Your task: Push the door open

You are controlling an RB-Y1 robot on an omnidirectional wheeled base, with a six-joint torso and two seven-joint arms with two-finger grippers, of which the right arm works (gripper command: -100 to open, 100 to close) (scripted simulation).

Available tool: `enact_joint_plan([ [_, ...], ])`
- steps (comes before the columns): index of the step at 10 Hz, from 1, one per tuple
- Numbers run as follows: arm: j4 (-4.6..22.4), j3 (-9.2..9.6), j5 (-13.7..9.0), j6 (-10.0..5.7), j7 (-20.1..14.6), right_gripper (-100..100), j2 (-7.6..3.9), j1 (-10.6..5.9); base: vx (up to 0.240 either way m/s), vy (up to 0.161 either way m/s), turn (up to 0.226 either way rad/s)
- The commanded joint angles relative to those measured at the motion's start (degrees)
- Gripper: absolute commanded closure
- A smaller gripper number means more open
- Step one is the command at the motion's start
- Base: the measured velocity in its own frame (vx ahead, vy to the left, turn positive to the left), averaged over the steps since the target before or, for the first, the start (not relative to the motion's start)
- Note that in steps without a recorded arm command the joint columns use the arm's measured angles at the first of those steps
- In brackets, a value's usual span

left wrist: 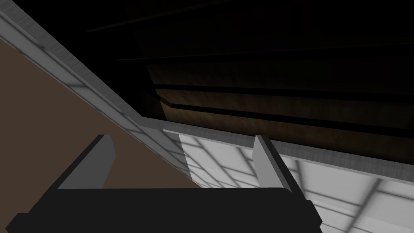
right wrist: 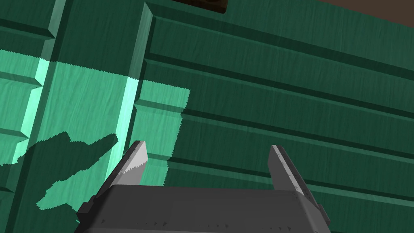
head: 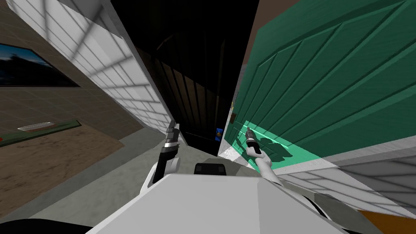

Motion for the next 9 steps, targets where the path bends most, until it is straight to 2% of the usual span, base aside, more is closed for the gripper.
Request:
enact_joint_plan([
  [1, 2.04, -2.54, 0.14, -0.99, 0.32, -100, -0.6, -0.63, 0.054, -0.075, 0.204],
  [9, 9.2, -14.85, 0.95, -3.34, 2.33, -100, -2.82, -3.96, 0.047, -0.078, 0.212],
])
